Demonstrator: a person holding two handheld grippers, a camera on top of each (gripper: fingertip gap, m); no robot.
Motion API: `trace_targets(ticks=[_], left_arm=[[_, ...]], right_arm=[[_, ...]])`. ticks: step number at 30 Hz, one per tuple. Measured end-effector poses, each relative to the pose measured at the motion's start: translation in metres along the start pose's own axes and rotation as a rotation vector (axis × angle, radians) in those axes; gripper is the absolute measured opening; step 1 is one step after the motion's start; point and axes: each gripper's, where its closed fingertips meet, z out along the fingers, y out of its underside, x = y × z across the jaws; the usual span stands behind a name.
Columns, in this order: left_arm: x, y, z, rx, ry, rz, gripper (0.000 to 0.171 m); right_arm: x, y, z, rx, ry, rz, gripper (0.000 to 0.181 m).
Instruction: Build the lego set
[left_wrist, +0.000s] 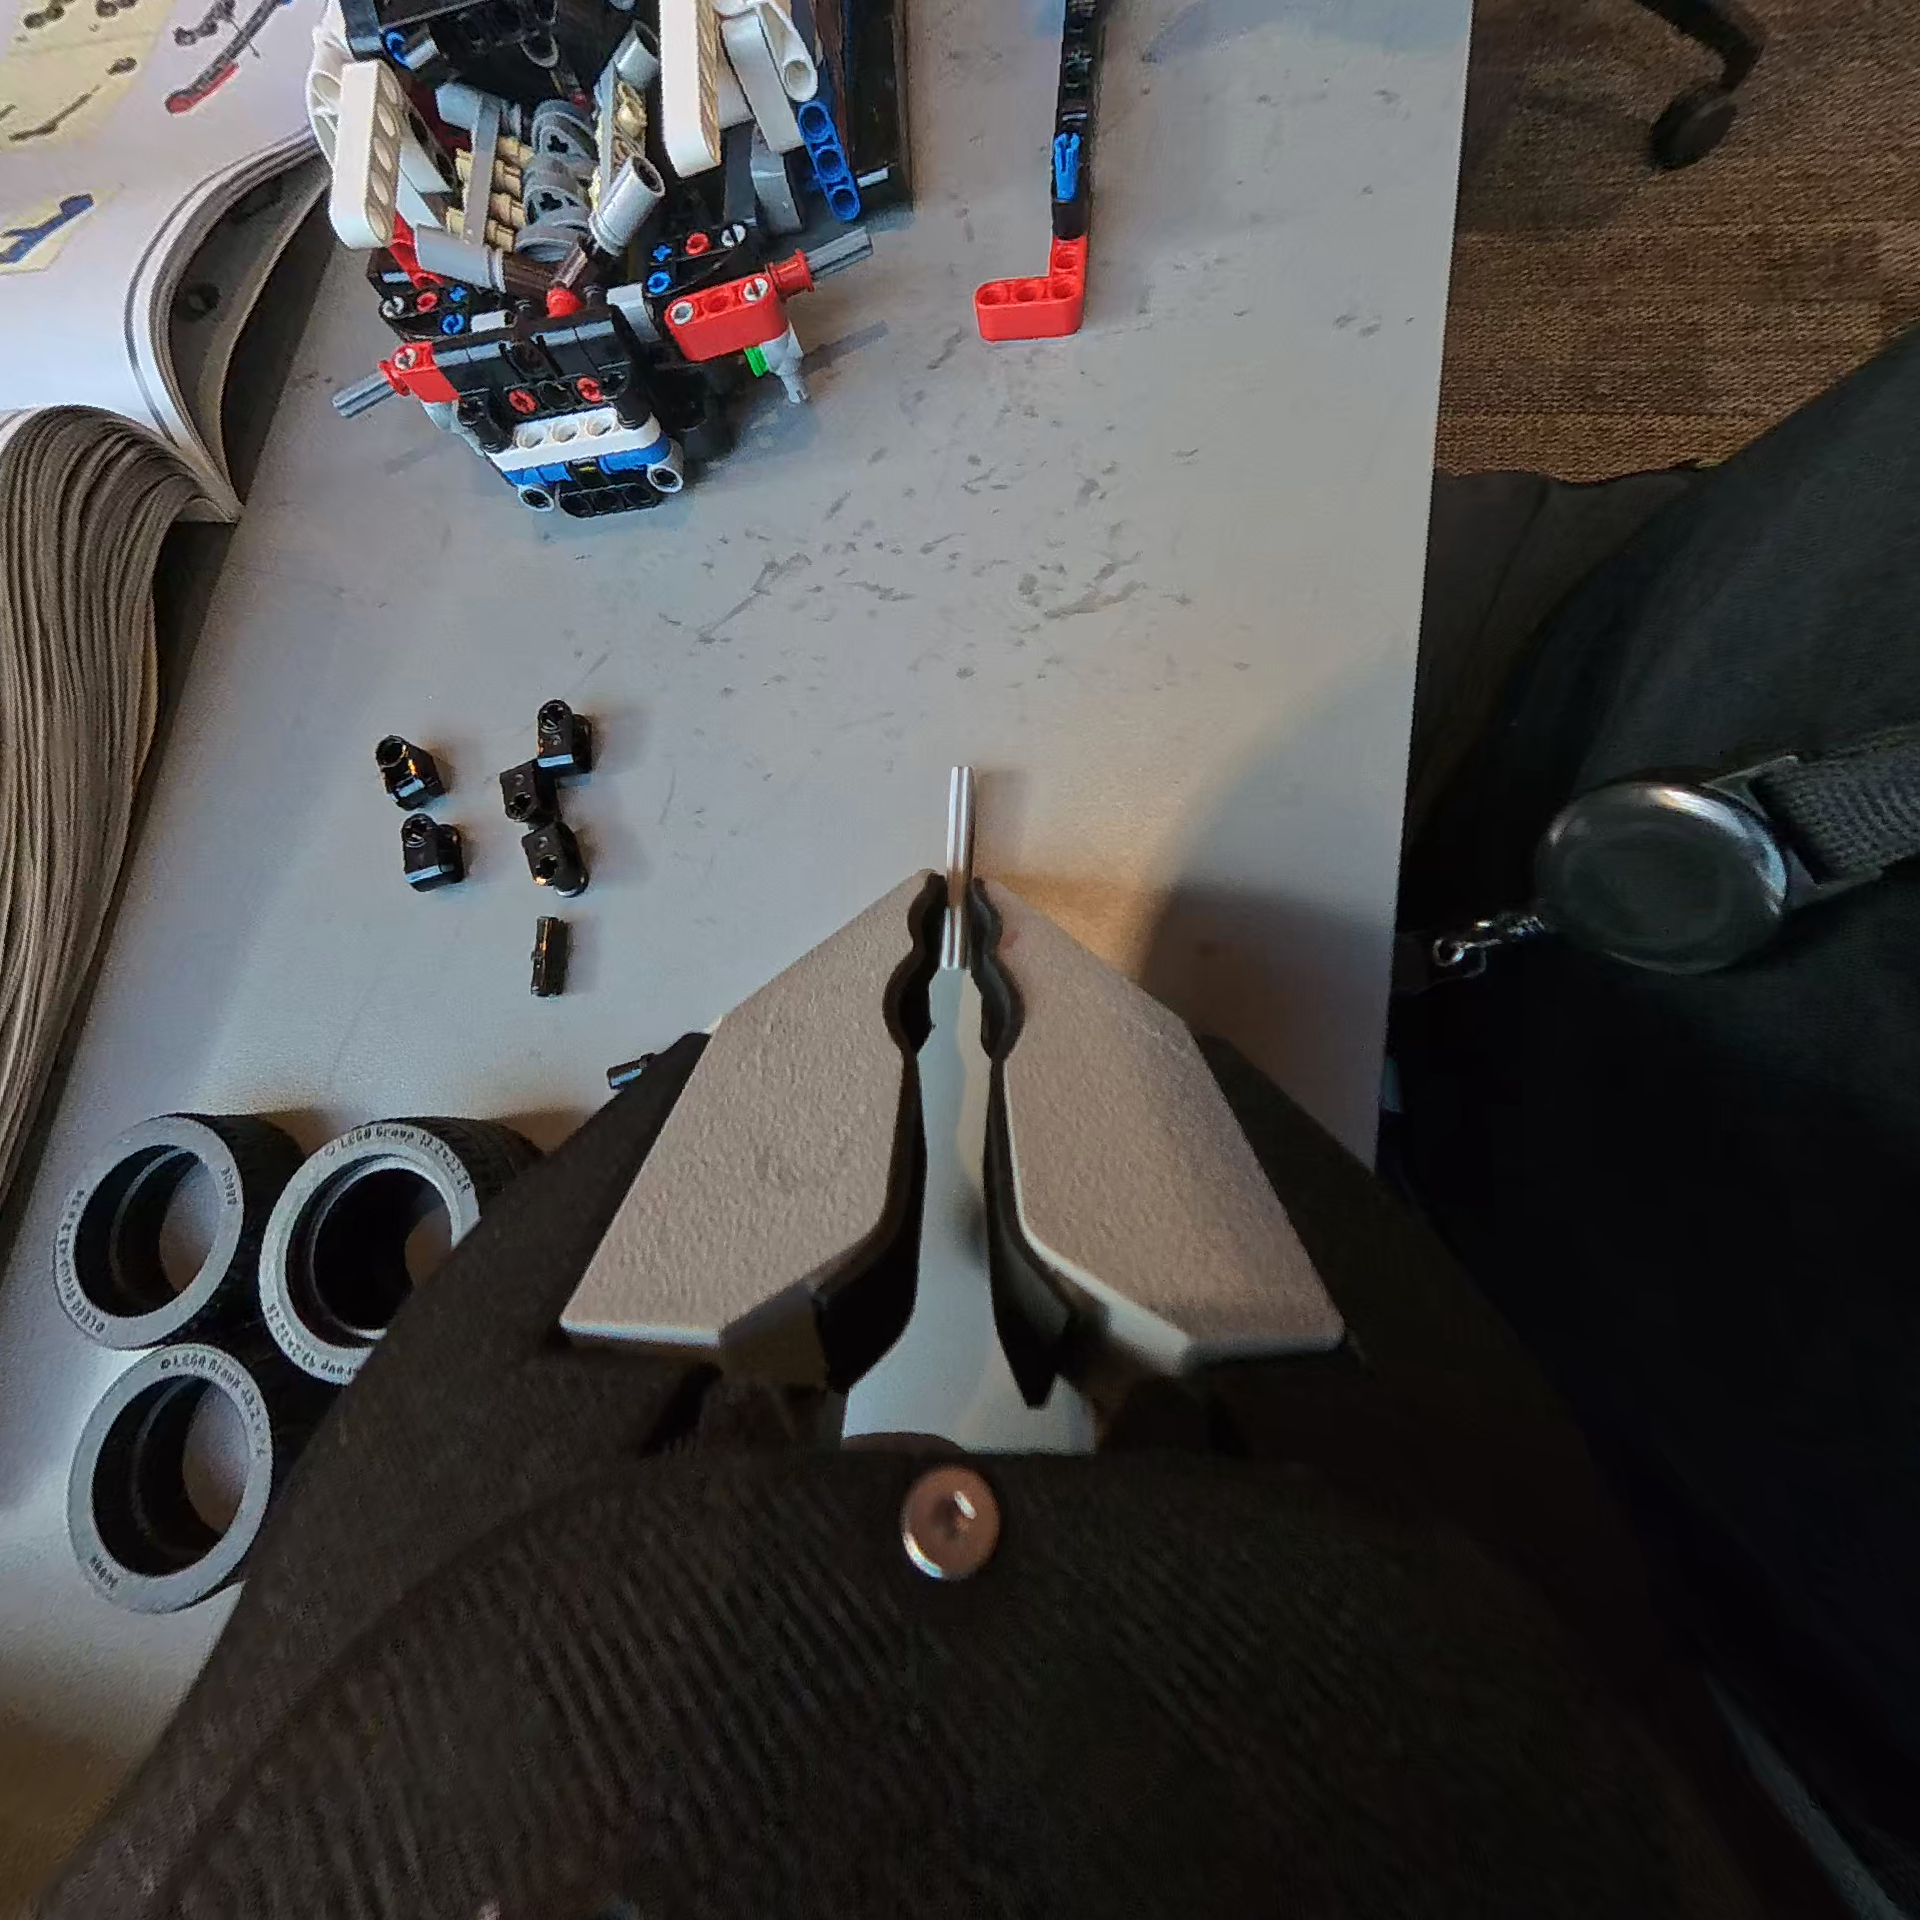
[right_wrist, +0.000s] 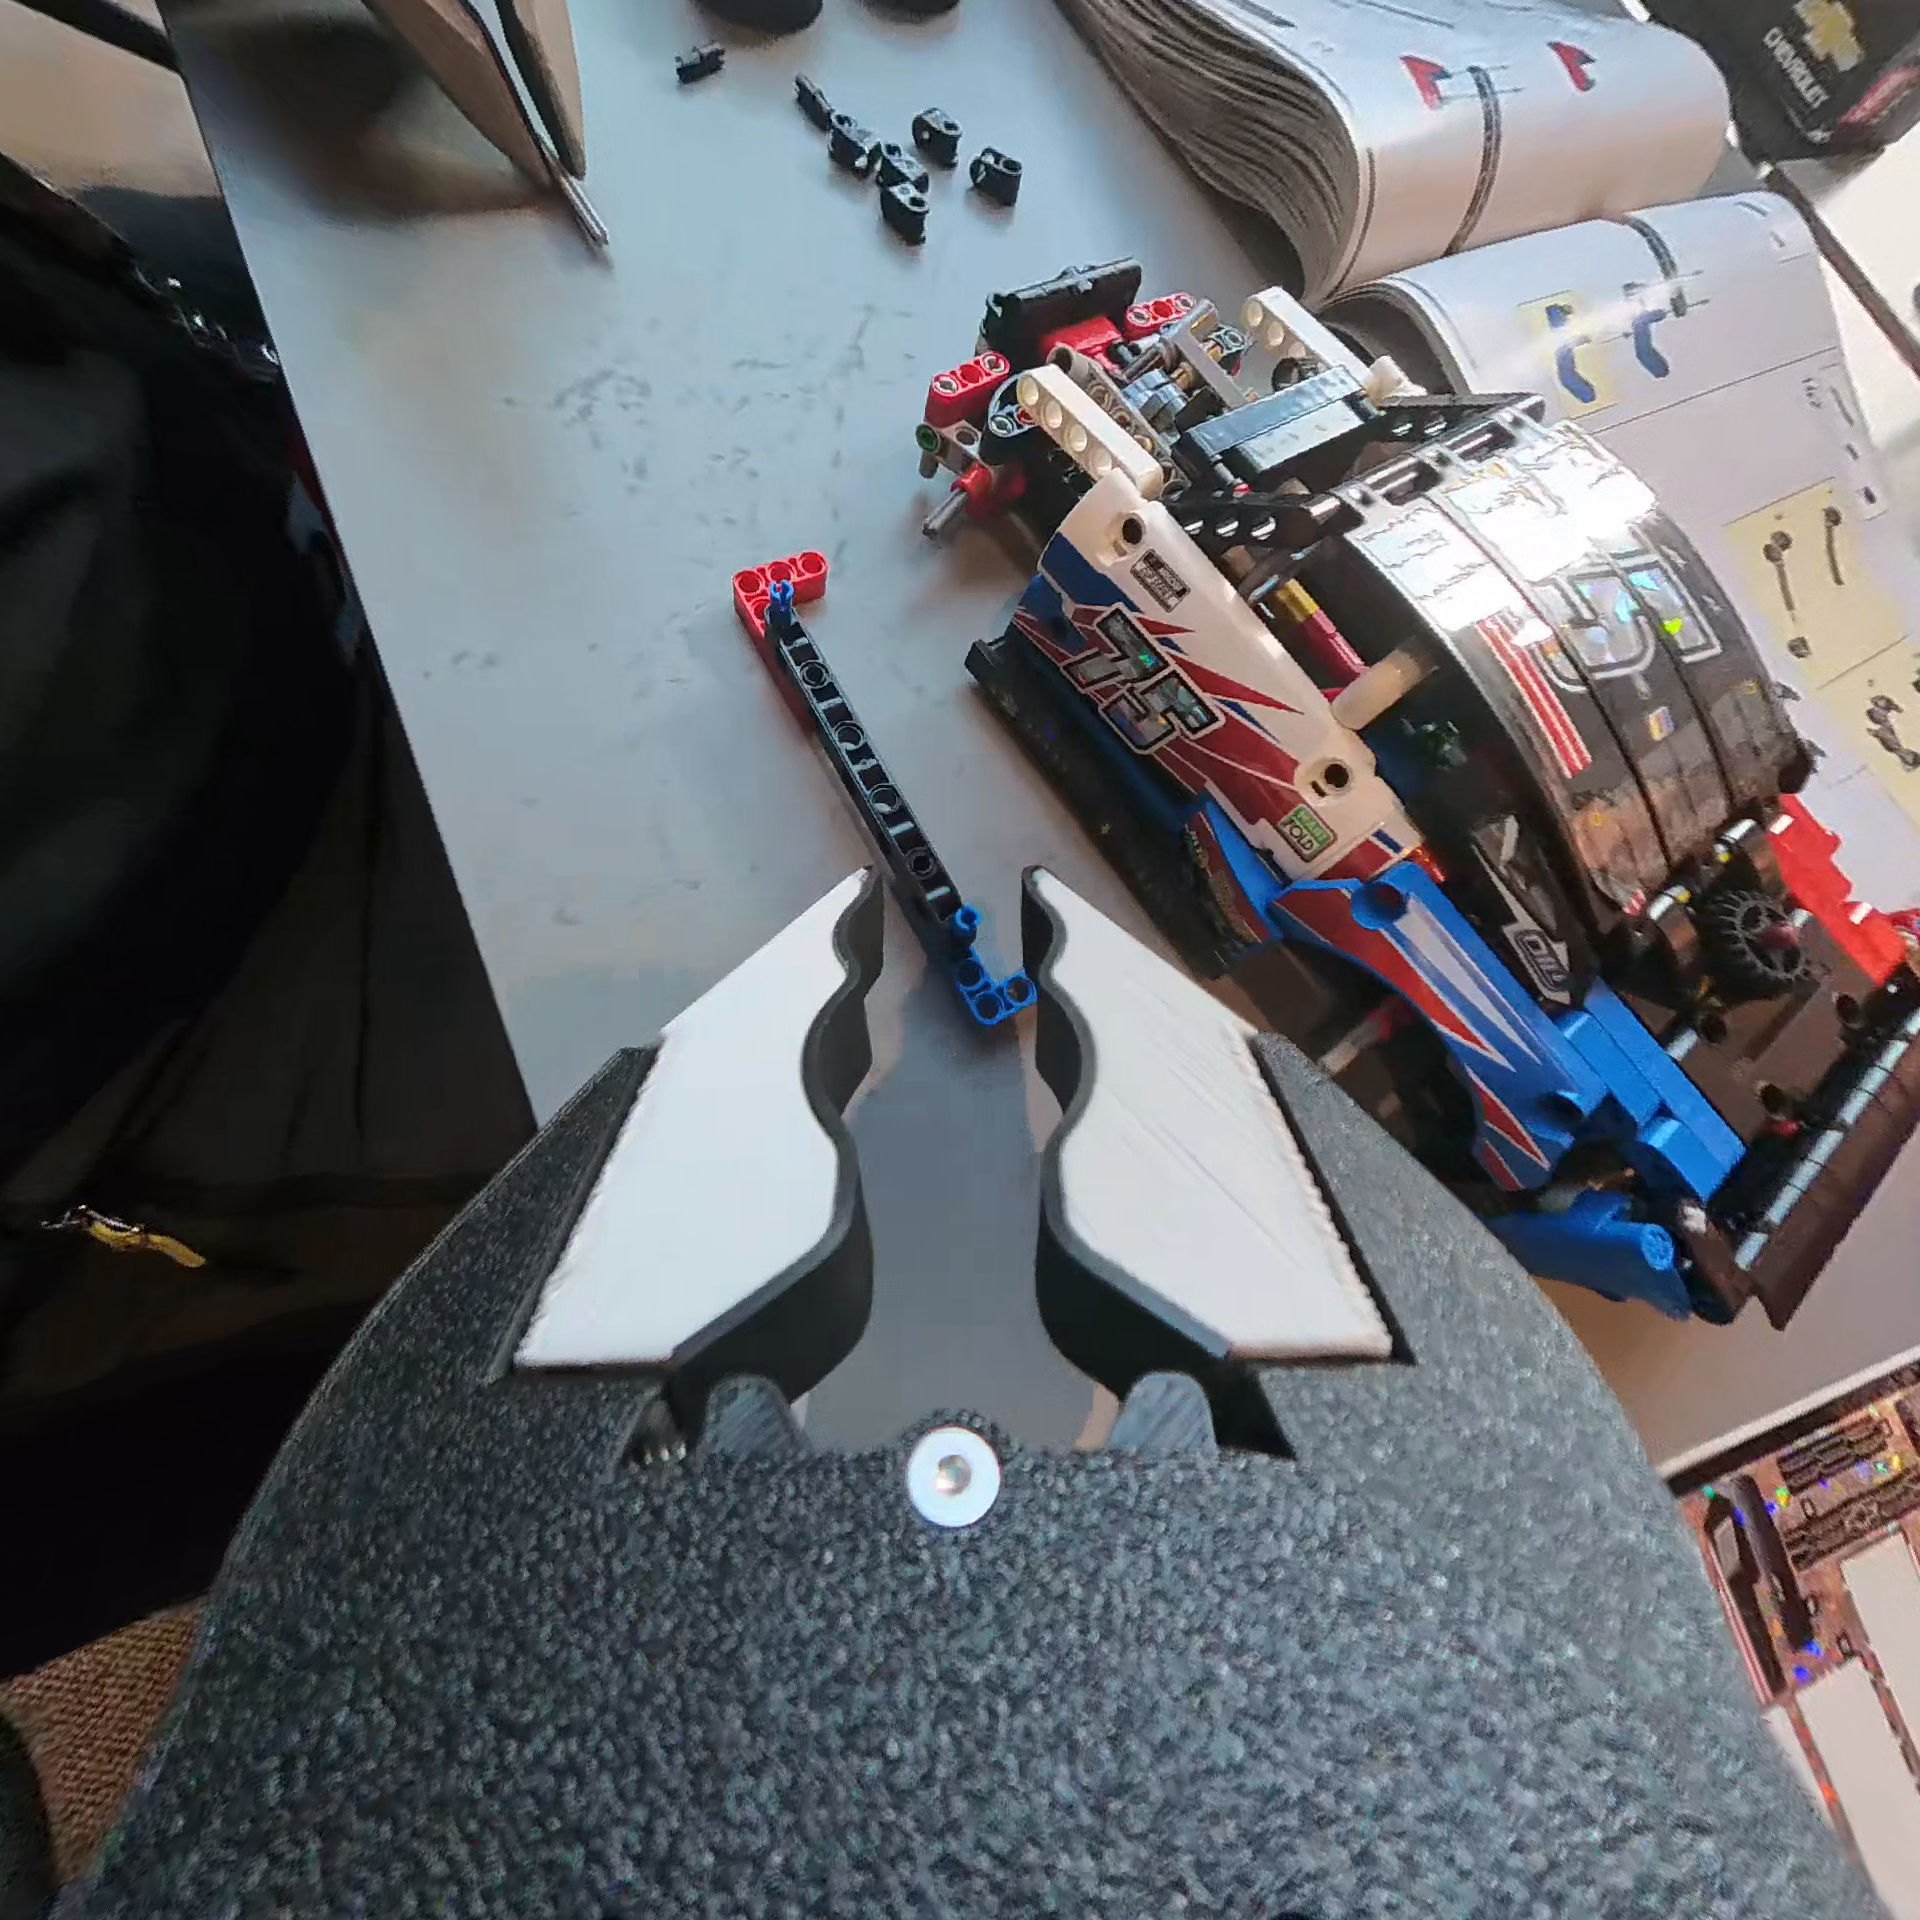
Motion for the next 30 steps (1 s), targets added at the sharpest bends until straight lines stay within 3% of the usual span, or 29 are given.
trace_targets(ticks=[8, 13, 19, 25, 30], left_arm=[[-0.001, 0.001, -0.001, -0.008, -0.002, -0.008, 0.002], [0.004, -0.02, -0.003, 0.076, 0.047, -0.059, 0.002], [0.015, -0.057, -0.004, 0.187, 0.116, -0.041, 0.002], [0.024, -0.053, 0.002, 0.177, 0.13, 0.025, 0.002], [0.03, -0.054, 0.003, 0.179, 0.136, 0.074, 0.002]], right_arm=[[-0.003, -0.007, 0.014, -0.02, -0.013, -0.043, 0.026], [-0.012, -0.058, 0.005, 0.187, -0.021, -0.01, 0.024], [-0.063, -0.115, 0.036, 0.37, -0.162, -0.065, 0.02], [-0.086, -0.122, 0.067, 0.353, -0.238, -0.118, 0.017], [-0.091, -0.123, 0.069, 0.351, -0.239, -0.151, 0.006]])
